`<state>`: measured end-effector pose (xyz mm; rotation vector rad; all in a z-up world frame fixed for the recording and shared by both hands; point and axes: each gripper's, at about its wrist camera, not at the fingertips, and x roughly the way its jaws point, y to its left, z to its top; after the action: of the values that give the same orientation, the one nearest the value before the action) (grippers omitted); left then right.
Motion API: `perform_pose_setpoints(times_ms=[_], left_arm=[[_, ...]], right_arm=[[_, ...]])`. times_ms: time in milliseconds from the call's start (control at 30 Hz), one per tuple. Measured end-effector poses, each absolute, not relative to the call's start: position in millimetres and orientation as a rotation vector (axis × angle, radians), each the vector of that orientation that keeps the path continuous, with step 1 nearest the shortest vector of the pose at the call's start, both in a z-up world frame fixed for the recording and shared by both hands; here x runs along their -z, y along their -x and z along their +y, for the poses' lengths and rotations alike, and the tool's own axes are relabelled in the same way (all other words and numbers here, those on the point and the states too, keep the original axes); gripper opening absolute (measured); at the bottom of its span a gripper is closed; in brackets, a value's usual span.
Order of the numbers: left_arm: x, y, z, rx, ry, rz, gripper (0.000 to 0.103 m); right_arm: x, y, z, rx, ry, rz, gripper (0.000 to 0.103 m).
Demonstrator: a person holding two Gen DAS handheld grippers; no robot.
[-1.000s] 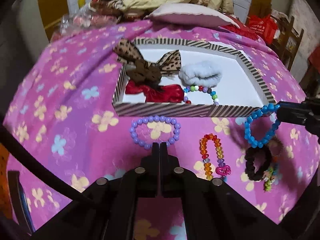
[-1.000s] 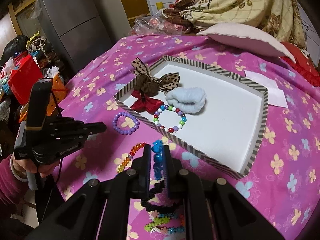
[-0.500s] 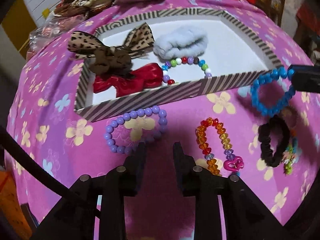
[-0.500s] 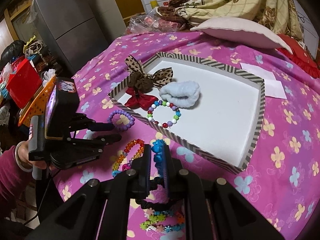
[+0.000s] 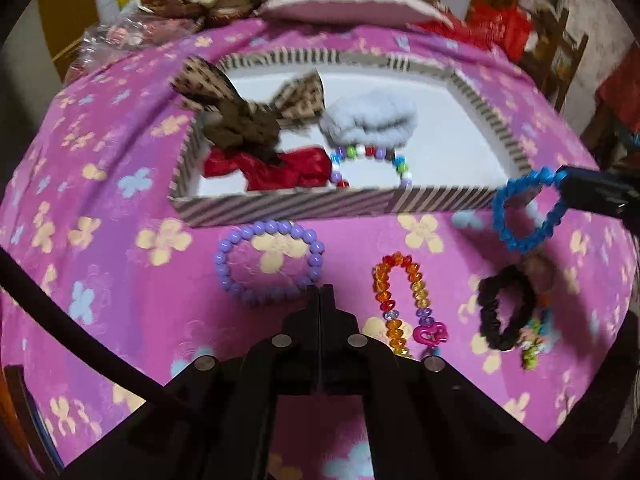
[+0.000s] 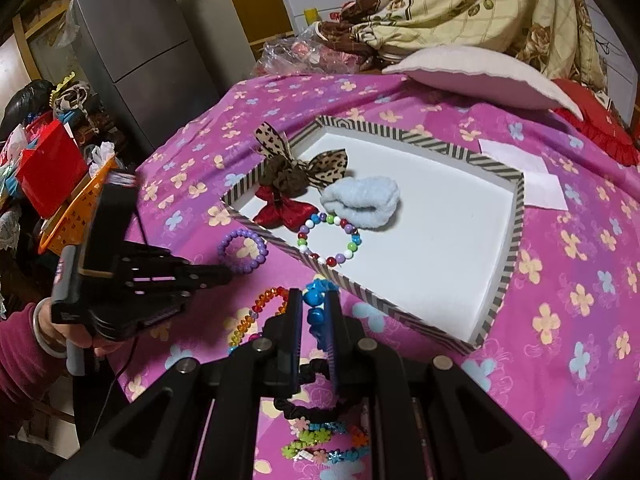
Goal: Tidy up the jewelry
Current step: 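Grasp the purple bead bracelet with the left tool while the right tool holds the blue bracelet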
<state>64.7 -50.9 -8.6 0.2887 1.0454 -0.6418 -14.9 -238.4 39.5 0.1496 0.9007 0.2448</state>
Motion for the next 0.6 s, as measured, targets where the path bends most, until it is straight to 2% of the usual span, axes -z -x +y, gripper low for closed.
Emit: perform_pose_setpoints(times_ms=[200,233,300,367,600], left_arm=[[2,-58,-54,0.591,-0.382,0.974,0.022],[6,-58,-57,0.594,-0.399,0.983,0.024],[12,-60,-63,0.629,-0.418,1.016,0.038],[20,-63,-70,0.64,-0.447,1.038,0.045],[34,-78,-81,0.66,-0.47,1.064,0.049]], right_arm=[[-44,19,-235,-0.25,-0.155,0.89,0.011],[-44,19,-234,-0.251,-0.157,0.891,0.011],[-42,20,-233,-0.255,-0.157,0.897,0.011],[-39,20,-233,-0.254,-0.157,0.902,0.011],[-35,17,-239,-0.258,-0.171,0.901,0.011]])
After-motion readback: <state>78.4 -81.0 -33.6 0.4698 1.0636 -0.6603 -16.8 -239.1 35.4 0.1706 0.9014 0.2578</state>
